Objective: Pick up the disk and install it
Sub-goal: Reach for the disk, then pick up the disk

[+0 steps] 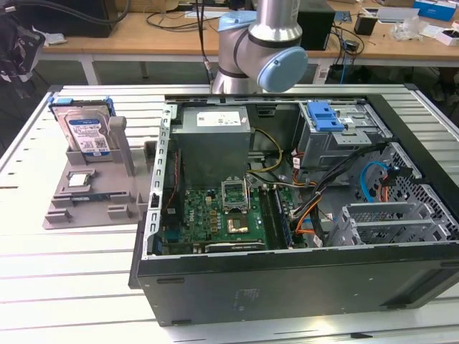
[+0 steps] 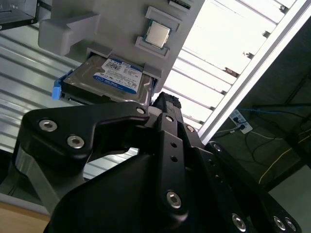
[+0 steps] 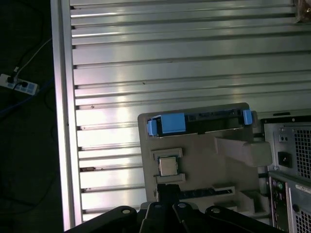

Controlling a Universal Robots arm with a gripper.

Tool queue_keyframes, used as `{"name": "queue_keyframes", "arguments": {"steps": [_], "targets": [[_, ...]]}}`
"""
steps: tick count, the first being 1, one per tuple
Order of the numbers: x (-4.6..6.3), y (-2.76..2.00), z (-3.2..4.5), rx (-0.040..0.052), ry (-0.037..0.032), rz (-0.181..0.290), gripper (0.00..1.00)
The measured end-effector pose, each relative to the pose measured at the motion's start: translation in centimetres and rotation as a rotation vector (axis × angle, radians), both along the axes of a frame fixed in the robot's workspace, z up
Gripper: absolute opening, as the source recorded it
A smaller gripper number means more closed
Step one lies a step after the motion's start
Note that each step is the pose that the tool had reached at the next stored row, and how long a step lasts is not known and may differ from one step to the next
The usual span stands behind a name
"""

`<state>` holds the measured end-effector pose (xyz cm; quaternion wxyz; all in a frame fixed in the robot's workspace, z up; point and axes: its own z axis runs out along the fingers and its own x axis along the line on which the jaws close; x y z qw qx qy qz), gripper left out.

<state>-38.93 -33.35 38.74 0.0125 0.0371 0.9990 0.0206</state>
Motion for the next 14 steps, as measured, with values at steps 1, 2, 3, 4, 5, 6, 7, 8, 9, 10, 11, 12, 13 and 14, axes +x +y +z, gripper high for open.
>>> {"name": "queue_keyframes", "arguments": {"steps": [1, 2, 3, 4, 5, 6, 7, 8, 9, 10, 11, 12, 13, 14], "targets": [[0.00, 0.00, 0.00, 0.0000, 0.0000, 0.000, 0.11], [0.00, 0.00, 0.00, 0.0001, 0.0000, 0.000, 0.11], [0.00, 0.01, 0.00, 0.0001, -0.0001, 0.000, 0.11], [0.00, 0.01, 0.00, 0.0000, 0.0000, 0.000, 0.11], [0.00, 0.01, 0.00, 0.0001, -0.0001, 0.000, 0.11], [0.00, 0.01, 0.00, 0.0001, 0.0000, 0.000, 0.11], [0.00, 0.01, 0.00, 0.0001, -0.0001, 0.000, 0.11], [0.00, 0.01, 0.00, 0.0000, -0.0001, 0.000, 0.11], [0.00, 0.01, 0.00, 0.0000, 0.0000, 0.000, 0.11], [0.00, 0.02, 0.00, 0.0001, 0.0000, 0.000, 0.11], [0.00, 0.02, 0.00, 0.0001, 0.0000, 0.000, 0.11], [0.00, 0.02, 0.00, 0.0000, -0.0001, 0.002, 0.11], [0.00, 0.02, 0.00, 0.0000, 0.0000, 0.011, 0.11], [-0.01, 0.02, 0.00, 0.0000, -0.0001, 0.024, 0.11]]}}
